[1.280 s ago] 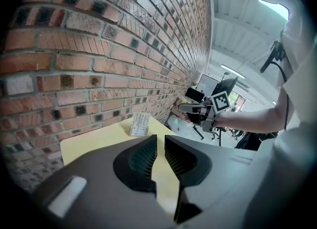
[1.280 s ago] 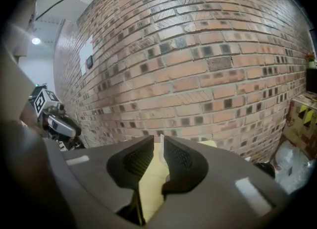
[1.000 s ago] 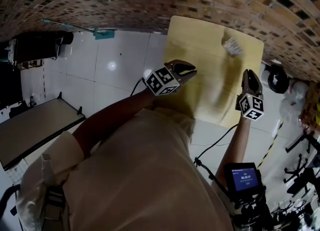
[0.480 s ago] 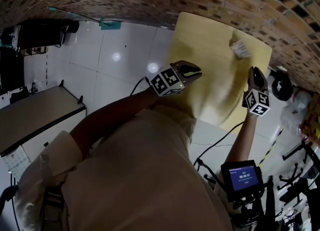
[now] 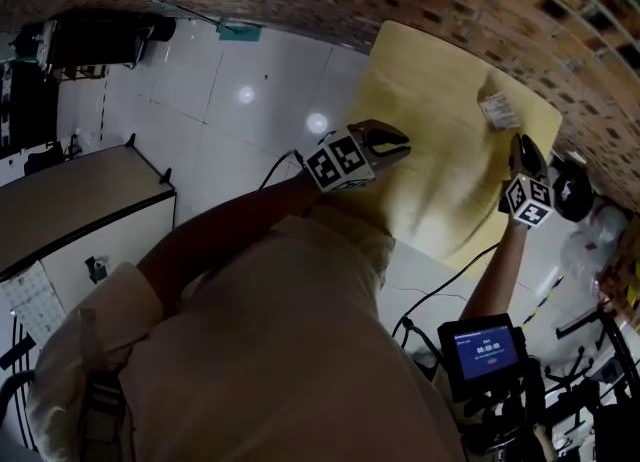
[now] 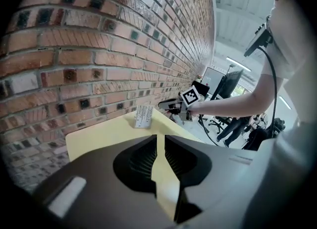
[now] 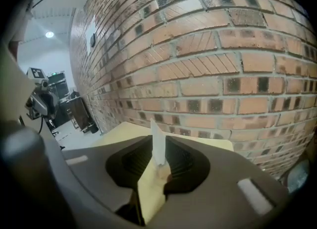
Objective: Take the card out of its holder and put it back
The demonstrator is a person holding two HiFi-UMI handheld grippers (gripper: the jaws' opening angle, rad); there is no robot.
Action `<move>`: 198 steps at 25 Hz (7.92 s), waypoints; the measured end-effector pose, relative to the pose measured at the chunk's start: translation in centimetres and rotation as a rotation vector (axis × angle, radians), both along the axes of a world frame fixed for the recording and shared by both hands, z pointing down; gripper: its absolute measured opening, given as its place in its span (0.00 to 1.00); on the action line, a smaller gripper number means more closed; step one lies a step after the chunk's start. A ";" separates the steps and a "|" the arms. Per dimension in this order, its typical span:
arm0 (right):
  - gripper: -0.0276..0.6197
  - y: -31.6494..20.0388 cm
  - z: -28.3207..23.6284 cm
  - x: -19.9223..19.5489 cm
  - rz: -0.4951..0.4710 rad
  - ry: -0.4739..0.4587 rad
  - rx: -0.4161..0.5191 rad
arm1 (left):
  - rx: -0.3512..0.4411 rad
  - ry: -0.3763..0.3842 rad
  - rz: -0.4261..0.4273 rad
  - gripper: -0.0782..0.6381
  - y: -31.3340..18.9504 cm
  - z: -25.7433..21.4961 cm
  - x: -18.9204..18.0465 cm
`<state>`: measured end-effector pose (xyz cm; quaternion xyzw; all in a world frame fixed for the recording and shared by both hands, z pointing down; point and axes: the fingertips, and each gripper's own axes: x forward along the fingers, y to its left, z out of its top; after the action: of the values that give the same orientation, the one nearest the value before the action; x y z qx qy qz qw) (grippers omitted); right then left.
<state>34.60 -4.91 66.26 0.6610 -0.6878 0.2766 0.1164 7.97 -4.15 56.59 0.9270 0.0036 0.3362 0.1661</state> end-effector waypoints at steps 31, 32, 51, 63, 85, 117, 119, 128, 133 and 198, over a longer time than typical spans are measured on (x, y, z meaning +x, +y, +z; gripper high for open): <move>0.07 -3.3 3.0 -1.3 -0.119 -0.001 0.031 | -0.032 0.020 -0.090 0.21 -1.7 -0.1 0.3; 0.07 -3.3 2.7 -1.3 -0.115 0.001 0.036 | -0.030 0.023 -0.091 0.21 -1.7 -0.2 0.3; 0.06 -2.7 -2.7 -0.5 -0.032 0.015 0.123 | -0.025 0.073 -0.134 0.21 -1.4 -3.0 -1.1; 0.06 -2.0 -5.0 -0.7 -0.021 0.032 0.154 | -0.018 0.095 -0.137 0.21 -0.5 -4.1 -1.7; 0.06 -1.5 -12.0 0.6 -0.023 0.040 0.200 | -0.027 0.165 -0.137 0.22 1.0 -6.2 0.5; 0.06 3.3 -21.5 2.7 0.098 0.037 0.295 | 0.026 0.249 -0.209 0.22 -3.6 -10.0 -0.7; 0.06 3.6 -20.9 2.6 0.105 0.039 0.284 | 0.027 0.242 -0.220 0.22 -3.8 -9.7 -1.2; 0.06 4.5 -20.4 2.3 0.122 0.036 0.284 | 0.035 0.209 -0.256 0.21 -4.2 -9.0 -3.5; 0.06 4.7 -20.2 2.2 0.134 0.031 0.275 | 0.040 0.209 -0.273 0.21 -4.6 -9.2 -4.2; 0.06 3.5 -15.5 2.1 0.094 0.039 0.230 | 0.017 0.178 -0.309 0.23 -5.3 -6.9 -3.9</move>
<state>36.67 -1.45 50.80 0.7066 -0.6810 0.1879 0.0401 4.09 -9.41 49.73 0.9440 -0.1274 0.2235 0.2068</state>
